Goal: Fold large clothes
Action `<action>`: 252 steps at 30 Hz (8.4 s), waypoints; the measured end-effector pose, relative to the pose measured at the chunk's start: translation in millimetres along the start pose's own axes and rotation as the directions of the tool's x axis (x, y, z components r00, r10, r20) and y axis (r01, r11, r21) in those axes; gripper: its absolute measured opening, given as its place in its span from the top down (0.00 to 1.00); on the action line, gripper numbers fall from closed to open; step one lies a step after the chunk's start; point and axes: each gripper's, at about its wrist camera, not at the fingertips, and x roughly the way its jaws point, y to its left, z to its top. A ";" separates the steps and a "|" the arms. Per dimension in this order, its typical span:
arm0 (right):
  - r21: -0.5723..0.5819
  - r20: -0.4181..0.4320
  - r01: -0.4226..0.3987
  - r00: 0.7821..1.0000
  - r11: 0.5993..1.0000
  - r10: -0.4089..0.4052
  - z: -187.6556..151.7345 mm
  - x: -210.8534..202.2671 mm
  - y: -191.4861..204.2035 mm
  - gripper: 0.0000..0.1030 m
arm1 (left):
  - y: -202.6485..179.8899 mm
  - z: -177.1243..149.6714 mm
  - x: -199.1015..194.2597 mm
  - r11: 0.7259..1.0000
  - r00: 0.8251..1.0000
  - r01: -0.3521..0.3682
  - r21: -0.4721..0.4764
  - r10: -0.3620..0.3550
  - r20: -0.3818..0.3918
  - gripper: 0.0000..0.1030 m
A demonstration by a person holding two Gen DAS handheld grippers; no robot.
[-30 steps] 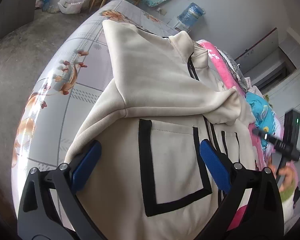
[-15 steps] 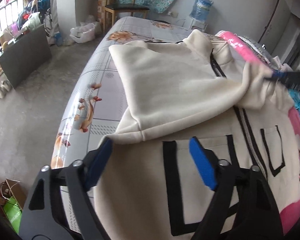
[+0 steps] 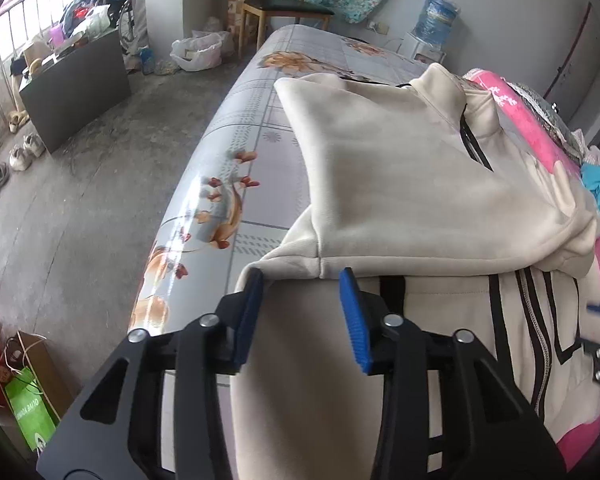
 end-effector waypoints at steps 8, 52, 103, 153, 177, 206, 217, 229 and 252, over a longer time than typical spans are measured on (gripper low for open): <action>0.756 0.382 -0.463 0.886 0.462 0.262 -11.6 -6.7 -131.6 0.33 | -0.2 -3.6 -9.3 1.000 1.000 0.014 -0.026 -0.013 0.015 0.69; 0.805 0.461 -0.558 0.802 0.200 0.379 -29.9 75.1 -64.7 0.55 | -143.1 -15.7 20.6 0.925 0.955 0.288 0.248 -0.260 -0.140 0.68; 0.703 0.072 -0.108 0.994 0.703 0.081 64.4 113.2 -187.0 0.70 | -47.5 -18.7 1.3 0.968 0.989 -0.150 0.200 0.148 0.027 0.60; 0.517 0.118 -0.060 0.993 0.854 -0.001 93.9 111.5 -123.6 0.60 | -65.2 113.9 35.1 0.997 1.000 -0.003 0.073 0.004 -0.005 0.56; 0.915 0.138 -0.082 0.984 0.395 -0.116 -135.6 -21.3 -205.2 0.28 | -183.5 23.9 69.2 0.959 0.995 -0.027 0.281 0.054 -0.088 0.14; 0.886 0.204 -0.307 0.931 -0.347 -0.302 -289.1 65.4 -429.6 0.43 | -180.9 27.0 72.8 0.964 0.995 -0.035 0.263 0.059 -0.084 0.08; 0.888 0.157 -0.284 0.926 -0.361 -0.343 -291.9 58.2 -437.8 0.84 | -181.6 28.8 73.7 0.965 0.992 -0.042 0.259 0.071 -0.104 0.08; 0.825 0.217 -0.350 0.921 -0.444 -0.323 -303.6 72.5 -436.4 0.72 | -181.9 29.8 74.1 0.965 0.991 -0.045 0.257 0.076 -0.114 0.07; 0.932 0.134 -0.246 0.917 -0.266 -0.376 -253.8 21.9 -436.2 0.89 | -180.8 30.6 75.6 0.966 0.990 -0.048 0.254 0.080 -0.117 0.07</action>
